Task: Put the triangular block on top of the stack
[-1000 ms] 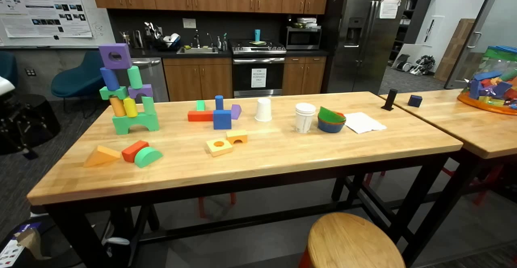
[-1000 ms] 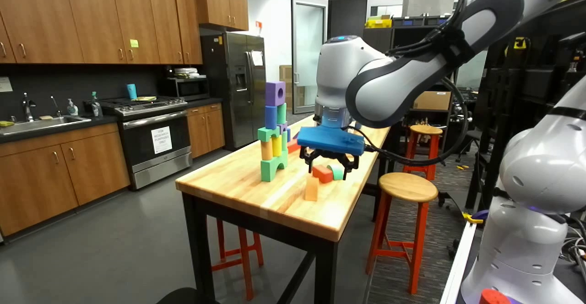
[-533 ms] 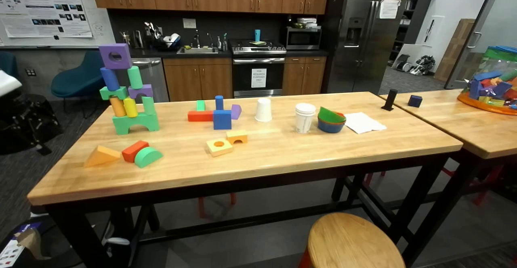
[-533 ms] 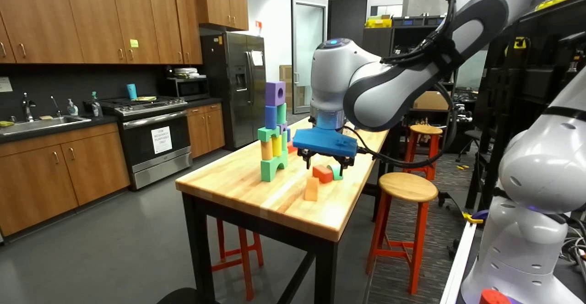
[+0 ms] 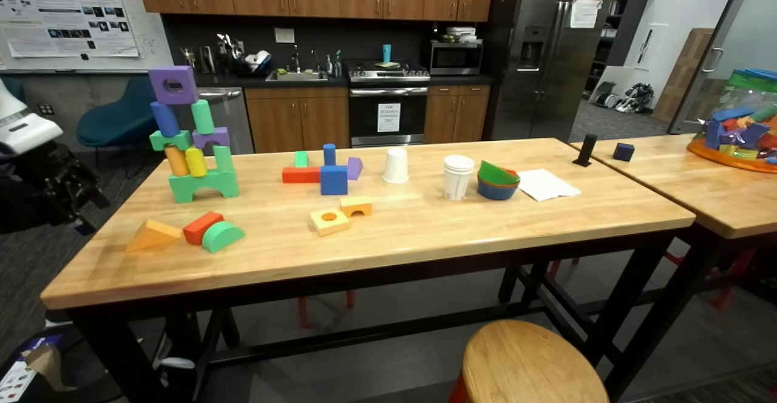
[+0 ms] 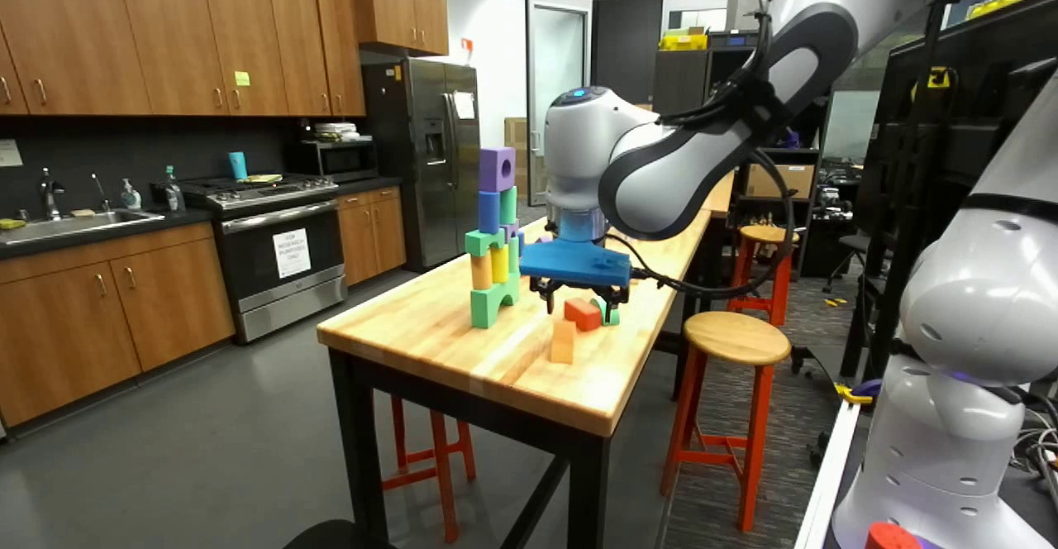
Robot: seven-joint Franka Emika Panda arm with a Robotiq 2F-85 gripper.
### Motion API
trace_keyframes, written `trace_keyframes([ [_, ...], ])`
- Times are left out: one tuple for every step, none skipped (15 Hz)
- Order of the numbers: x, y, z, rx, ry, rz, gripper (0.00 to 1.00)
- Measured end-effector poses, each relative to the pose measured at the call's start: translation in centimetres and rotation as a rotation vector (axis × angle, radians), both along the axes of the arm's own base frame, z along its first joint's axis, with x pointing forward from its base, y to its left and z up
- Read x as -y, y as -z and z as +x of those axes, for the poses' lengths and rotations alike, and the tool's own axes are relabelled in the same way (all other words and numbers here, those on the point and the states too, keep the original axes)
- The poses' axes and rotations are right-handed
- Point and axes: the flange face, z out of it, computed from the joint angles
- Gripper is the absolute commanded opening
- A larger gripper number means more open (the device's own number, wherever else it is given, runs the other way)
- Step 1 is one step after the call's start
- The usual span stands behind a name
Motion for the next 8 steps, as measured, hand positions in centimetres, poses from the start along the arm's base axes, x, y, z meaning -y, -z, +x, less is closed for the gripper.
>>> trace_keyframes([
  [-0.09, -0.03, 0.22, -0.001, -0.001, 0.001, 1.00],
  [-0.16, -0.04, 0.35, -0.002, -0.002, 0.001, 1.00],
  [-0.19, -0.04, 0.38, -0.003, -0.003, 0.001, 1.00],
  [-0.19, -0.04, 0.38, -0.003, -0.003, 0.001, 1.00],
  [-0.20, -0.04, 0.37, -0.003, -0.003, 0.001, 1.00],
  [-0.22, -0.04, 0.37, -0.003, -0.003, 0.001, 1.00],
  [-0.23, -0.04, 0.37, -0.003, -0.003, 0.001, 1.00],
  [-0.22, -0.04, 0.37, -0.003, -0.003, 0.001, 1.00],
])
